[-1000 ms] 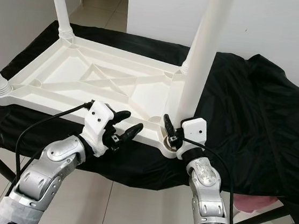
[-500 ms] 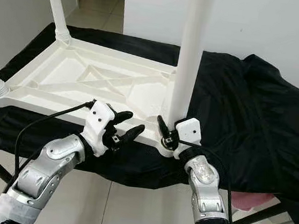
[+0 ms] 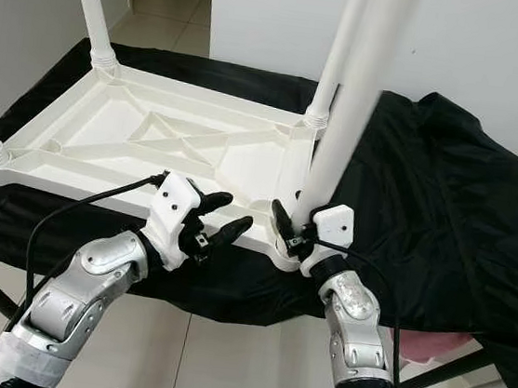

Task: Building children table

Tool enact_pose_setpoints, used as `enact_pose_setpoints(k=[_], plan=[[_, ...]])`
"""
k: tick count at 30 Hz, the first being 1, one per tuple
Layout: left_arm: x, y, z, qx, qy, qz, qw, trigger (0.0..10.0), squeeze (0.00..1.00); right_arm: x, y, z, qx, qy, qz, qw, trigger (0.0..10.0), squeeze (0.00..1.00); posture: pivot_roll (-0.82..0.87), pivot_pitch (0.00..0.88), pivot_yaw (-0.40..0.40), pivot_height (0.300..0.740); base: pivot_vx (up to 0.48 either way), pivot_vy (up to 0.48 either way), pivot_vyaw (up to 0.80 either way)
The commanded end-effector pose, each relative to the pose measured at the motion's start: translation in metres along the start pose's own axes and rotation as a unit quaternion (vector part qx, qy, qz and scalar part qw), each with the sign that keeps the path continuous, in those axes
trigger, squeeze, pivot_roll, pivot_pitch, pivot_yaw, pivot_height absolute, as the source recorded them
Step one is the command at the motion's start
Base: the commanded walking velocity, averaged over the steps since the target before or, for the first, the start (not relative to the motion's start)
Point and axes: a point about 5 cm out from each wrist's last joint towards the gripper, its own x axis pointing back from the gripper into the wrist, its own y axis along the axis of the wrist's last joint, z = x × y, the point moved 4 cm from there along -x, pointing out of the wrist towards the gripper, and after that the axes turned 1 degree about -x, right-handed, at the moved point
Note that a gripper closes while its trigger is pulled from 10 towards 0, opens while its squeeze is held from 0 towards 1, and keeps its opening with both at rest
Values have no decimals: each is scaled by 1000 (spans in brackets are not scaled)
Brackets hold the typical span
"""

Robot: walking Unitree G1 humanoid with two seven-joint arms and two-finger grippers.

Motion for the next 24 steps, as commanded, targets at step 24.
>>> enact_pose_setpoints(k=[24], plan=[[-3, 1, -13, 1, -37, 3, 999, 10000, 0, 8, -45, -9, -109, -89, 127, 982, 10000, 0, -17, 16, -35, 740, 0, 0, 0]])
